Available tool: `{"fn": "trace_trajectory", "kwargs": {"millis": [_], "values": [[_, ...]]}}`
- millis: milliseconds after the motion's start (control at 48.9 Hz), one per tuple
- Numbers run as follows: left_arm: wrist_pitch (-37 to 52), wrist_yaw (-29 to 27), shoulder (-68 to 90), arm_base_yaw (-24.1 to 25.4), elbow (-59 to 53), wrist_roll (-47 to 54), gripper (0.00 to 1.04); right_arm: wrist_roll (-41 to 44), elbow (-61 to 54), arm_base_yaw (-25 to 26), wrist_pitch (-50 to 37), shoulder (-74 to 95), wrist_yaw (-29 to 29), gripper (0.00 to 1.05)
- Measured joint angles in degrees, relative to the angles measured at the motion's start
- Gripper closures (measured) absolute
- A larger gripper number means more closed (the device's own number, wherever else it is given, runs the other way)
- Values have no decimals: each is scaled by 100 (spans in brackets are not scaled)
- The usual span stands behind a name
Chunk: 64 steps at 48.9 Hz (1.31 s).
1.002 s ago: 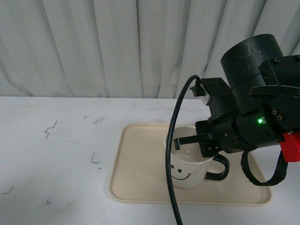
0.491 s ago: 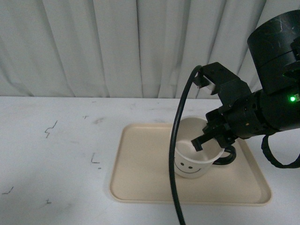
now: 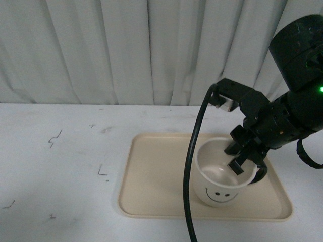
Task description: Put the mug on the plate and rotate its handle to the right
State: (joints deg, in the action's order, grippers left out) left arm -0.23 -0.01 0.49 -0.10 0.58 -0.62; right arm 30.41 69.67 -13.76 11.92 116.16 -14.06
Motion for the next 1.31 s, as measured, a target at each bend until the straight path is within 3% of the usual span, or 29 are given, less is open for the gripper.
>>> {"fn": "trace_trajectory", "kwargs": {"millis": [102, 184, 266, 307, 450, 511, 695, 715, 736, 756, 797, 961, 1083, 1308], "values": [[0, 0, 0, -2, 0, 0, 7, 188, 297, 111, 245, 201, -66, 101], [0, 0, 0, 0, 0, 2, 7, 315, 376, 264, 273, 262, -184, 60], [0, 0, 0, 0, 0, 0, 7, 330, 166, 411, -160, -247, -608, 13], [0, 0, 0, 0, 0, 0, 7, 264, -50, 472, -470, -557, -857, 5], [0, 0, 0, -2, 0, 0, 7, -273, -916, 796, -1980, -1550, -1777, 7], [0, -2, 0, -2, 0, 0, 7, -881, -1631, 1021, -3305, -2280, -2345, 6], [2, 4, 0, -4, 0, 2, 7, -1762, -1899, 1067, -4513, -2605, -2494, 7], [2, 4, 0, -2, 0, 2, 7, -1829, -1917, 1036, -4607, -2583, -2398, 7], [2, 2, 0, -2, 0, 2, 7, -1993, -2037, 929, -4957, -2551, -1985, 10], [2, 2, 0, -2, 0, 0, 7, -2168, -2271, 811, -5346, -2546, -1215, 15], [2, 2, 0, -2, 0, 0, 7, -2380, -2559, 748, -5626, -2577, -557, 21], [0, -15, 0, 4, -2, 0, 7, -2761, -3578, 776, -6264, -2981, 1373, 43], [0, -11, 0, 4, -2, 0, 7, -2883, -4041, 946, -6509, -3488, 1862, 59], [2, 0, 0, 4, -2, 2, 7, -2942, -4892, 977, -6599, -4094, 1784, 90]]}}
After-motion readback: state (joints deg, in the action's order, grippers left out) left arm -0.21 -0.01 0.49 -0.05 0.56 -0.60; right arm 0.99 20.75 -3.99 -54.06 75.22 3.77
